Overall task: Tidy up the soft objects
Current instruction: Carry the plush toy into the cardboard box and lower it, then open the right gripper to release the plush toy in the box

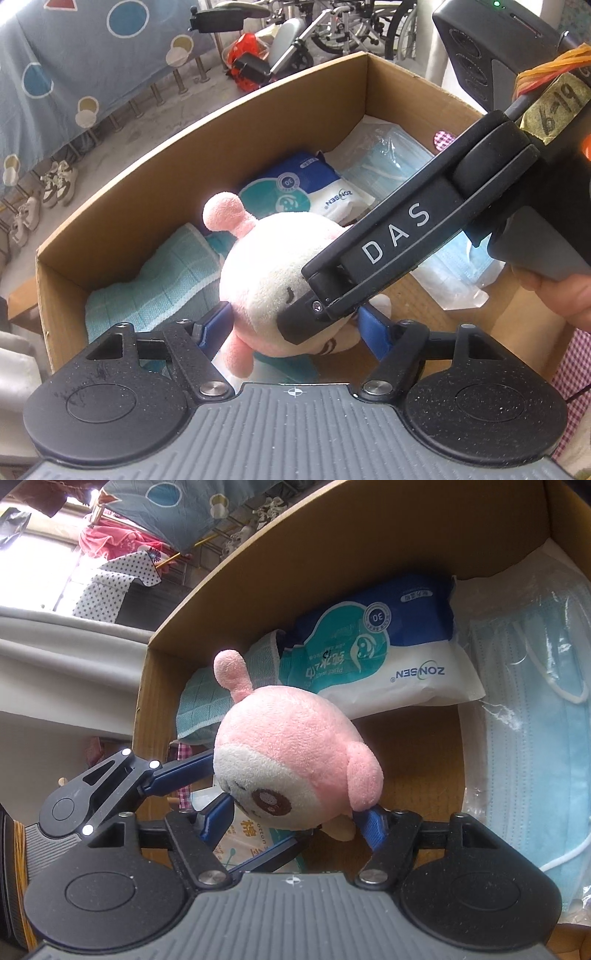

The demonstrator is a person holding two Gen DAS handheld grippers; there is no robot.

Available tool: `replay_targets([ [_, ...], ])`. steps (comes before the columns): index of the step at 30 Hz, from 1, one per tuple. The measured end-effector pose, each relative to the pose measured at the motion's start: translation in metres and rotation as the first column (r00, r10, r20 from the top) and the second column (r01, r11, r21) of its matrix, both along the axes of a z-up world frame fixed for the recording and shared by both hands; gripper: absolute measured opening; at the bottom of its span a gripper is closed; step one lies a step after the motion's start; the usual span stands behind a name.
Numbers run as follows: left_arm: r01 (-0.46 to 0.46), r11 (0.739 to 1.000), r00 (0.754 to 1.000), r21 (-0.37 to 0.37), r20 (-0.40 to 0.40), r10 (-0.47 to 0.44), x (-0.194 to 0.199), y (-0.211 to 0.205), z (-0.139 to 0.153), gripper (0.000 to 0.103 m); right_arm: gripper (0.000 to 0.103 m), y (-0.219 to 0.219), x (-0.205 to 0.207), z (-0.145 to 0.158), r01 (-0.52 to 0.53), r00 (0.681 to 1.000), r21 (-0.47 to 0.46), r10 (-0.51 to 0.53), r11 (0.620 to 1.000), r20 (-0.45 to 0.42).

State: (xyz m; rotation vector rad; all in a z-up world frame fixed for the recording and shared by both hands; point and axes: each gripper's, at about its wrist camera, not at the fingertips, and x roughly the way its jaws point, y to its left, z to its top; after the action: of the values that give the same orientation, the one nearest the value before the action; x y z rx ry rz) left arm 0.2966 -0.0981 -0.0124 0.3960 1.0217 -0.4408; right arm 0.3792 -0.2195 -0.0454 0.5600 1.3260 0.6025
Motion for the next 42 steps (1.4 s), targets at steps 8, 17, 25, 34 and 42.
replay_targets([
  [8,-0.017,0.998,0.997,-0.060,-0.070,0.013,0.005,0.010,0.005,0.075,0.073,0.010,0.009,-0.006,-0.056,0.997,-0.005,0.056,0.998,-0.052],
  [17,0.001,0.999,0.998,-0.040,-0.066,-0.003,0.001,0.004,-0.002,0.082,0.080,0.016,0.014,-0.005,-0.062,0.996,-0.037,0.059,0.997,-0.061],
  [25,0.008,0.998,1.000,-0.058,-0.001,-0.008,-0.012,0.007,0.019,0.091,0.086,-0.001,0.004,0.022,0.003,1.000,-0.077,-0.003,0.997,0.008],
  [34,-0.004,0.996,0.998,-0.085,0.059,0.009,-0.035,0.015,0.042,0.093,0.087,-0.020,-0.019,0.050,0.058,0.995,-0.084,-0.050,0.995,0.091],
  [42,-0.055,0.985,0.993,-0.164,0.092,0.071,-0.055,0.037,0.068,0.093,0.087,-0.029,-0.050,0.090,0.083,0.977,-0.065,-0.069,0.994,0.203],
])
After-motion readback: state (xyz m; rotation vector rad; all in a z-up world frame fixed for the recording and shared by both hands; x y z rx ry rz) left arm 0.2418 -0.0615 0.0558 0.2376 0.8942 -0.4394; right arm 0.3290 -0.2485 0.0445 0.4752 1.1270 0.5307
